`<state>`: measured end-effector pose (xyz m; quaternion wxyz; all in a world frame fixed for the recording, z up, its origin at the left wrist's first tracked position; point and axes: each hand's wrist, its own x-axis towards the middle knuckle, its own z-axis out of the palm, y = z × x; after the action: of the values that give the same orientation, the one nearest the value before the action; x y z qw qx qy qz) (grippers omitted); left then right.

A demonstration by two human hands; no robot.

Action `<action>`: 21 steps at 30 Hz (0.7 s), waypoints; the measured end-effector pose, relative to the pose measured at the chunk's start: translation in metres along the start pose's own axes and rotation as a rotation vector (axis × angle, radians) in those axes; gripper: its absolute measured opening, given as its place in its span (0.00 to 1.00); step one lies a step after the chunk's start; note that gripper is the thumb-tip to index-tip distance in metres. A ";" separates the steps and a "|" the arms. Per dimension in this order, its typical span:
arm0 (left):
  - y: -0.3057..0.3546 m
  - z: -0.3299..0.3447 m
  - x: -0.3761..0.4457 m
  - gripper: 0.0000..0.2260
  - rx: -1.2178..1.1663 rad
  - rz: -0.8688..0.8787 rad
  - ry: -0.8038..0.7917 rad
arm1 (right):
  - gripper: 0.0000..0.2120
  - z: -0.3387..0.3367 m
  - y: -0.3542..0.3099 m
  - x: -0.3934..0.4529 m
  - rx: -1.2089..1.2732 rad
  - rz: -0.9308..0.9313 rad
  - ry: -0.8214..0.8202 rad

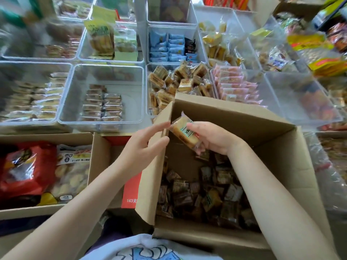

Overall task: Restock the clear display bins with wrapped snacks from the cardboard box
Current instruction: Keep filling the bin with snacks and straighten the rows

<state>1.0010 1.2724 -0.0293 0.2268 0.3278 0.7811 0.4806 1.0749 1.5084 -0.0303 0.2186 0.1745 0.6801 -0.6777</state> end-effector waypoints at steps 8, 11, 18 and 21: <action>-0.031 -0.104 -0.002 0.16 -0.475 -0.130 0.159 | 0.15 0.108 -0.101 0.044 -0.390 -0.161 0.090; -0.073 -0.166 -0.011 0.15 -0.516 -0.140 0.223 | 0.10 0.151 -0.120 0.092 -0.394 -0.133 0.062; -0.187 -0.320 -0.038 0.16 -0.375 -0.179 0.383 | 0.11 0.293 -0.147 0.242 -0.465 -0.215 0.099; -0.241 -0.363 -0.044 0.23 -0.355 -0.232 0.445 | 0.10 0.342 -0.159 0.297 -0.575 -0.236 0.202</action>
<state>0.7174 0.9445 -0.0864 0.1574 0.0784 0.7476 0.6404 0.7604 1.1459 -0.0492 0.1102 0.0920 0.8774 -0.4578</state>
